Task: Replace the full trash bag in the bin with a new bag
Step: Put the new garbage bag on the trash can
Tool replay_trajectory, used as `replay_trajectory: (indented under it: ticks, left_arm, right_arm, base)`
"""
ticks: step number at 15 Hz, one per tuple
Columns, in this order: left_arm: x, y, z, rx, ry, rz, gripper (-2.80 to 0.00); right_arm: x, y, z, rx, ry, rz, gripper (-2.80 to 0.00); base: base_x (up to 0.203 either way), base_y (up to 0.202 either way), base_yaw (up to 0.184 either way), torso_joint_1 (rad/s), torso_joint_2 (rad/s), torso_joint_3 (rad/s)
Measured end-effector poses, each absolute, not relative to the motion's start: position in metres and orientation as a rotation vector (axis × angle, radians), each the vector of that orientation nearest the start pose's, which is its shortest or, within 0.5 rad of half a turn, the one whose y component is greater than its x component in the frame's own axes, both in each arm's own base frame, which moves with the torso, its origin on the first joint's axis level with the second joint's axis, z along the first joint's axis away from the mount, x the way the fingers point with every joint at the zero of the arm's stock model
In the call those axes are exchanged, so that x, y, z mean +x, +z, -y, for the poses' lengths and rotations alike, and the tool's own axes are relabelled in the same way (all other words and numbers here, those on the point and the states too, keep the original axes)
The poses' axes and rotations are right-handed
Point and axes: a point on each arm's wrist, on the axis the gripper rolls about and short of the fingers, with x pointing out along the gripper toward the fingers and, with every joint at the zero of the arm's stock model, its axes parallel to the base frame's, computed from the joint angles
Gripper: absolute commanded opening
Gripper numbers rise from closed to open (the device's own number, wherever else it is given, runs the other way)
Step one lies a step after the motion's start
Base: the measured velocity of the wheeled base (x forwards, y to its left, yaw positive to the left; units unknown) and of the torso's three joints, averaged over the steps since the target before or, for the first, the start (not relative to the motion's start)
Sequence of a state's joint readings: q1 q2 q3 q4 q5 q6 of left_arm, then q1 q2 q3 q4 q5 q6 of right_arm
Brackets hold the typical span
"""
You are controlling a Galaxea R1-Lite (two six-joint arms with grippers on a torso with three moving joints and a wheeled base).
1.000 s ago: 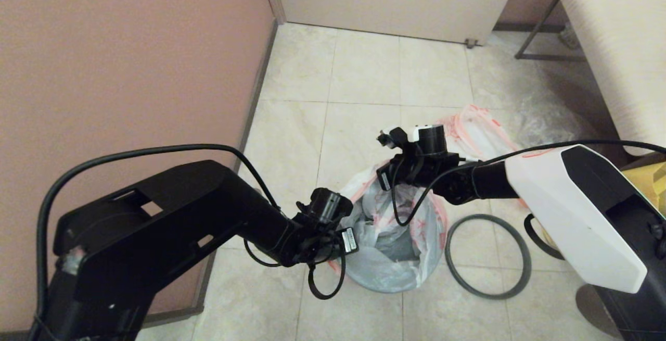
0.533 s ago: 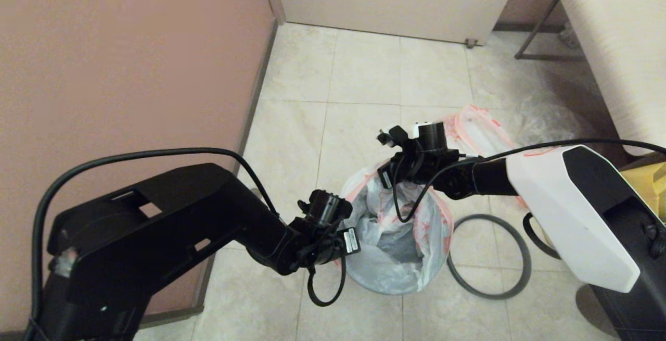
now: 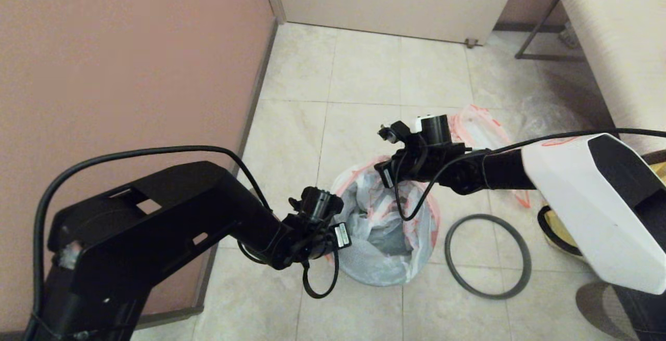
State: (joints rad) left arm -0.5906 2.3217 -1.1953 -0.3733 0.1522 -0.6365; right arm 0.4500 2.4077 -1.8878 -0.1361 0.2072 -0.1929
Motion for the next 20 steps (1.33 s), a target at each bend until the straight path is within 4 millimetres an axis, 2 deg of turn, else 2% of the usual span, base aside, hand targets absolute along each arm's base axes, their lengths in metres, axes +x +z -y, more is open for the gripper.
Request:
replay_trajectory:
  ticks: [5, 8, 10, 13, 15, 20]
  left_arm:
    - [0.361, 0.029, 0.226, -0.352, -0.157, -0.757, -2.80]
    - [0.372, 0.034, 0.213, -0.380, -0.096, -0.719, -2.80]
    - [0.376, 0.036, 0.208, -0.398, -0.079, -0.711, -2.80]
    - [0.380, 0.038, 0.204, -0.414, -0.077, -0.685, -2.80]
    - [0.385, 0.038, 0.199, -0.426, -0.068, -0.663, -2.80]
    - [0.389, 0.036, 0.193, -0.427, -0.055, -0.664, -2.80]
  right_arm:
    - [0.412, 0.168, -0.222, -0.187, 0.695, -0.348, -2.80]
    - [0.385, 0.176, -0.209, -0.148, 0.611, -0.387, -2.80]
    - [0.376, 0.178, -0.202, -0.114, 0.491, -0.371, -2.80]
    - [0.362, 0.168, -0.205, -0.111, 0.316, -0.385, -2.80]
    - [0.350, 0.158, -0.210, -0.129, 0.259, -0.420, -2.80]
    - [0.350, 0.142, -0.216, -0.160, 0.221, -0.448, -2.80]
  base:
    - [0.000, 0.000, 0.000, 0.000, 0.00, 0.000]
    - [0.000, 0.000, 0.000, 0.000, 0.00, 0.000]
    - [0.000, 0.000, 0.000, 0.000, 0.00, 0.000]
    - [0.000, 0.000, 0.000, 0.000, 0.00, 0.000]
    - [0.000, 0.000, 0.000, 0.000, 0.00, 0.000]
    - [0.000, 0.000, 0.000, 0.000, 0.00, 0.000]
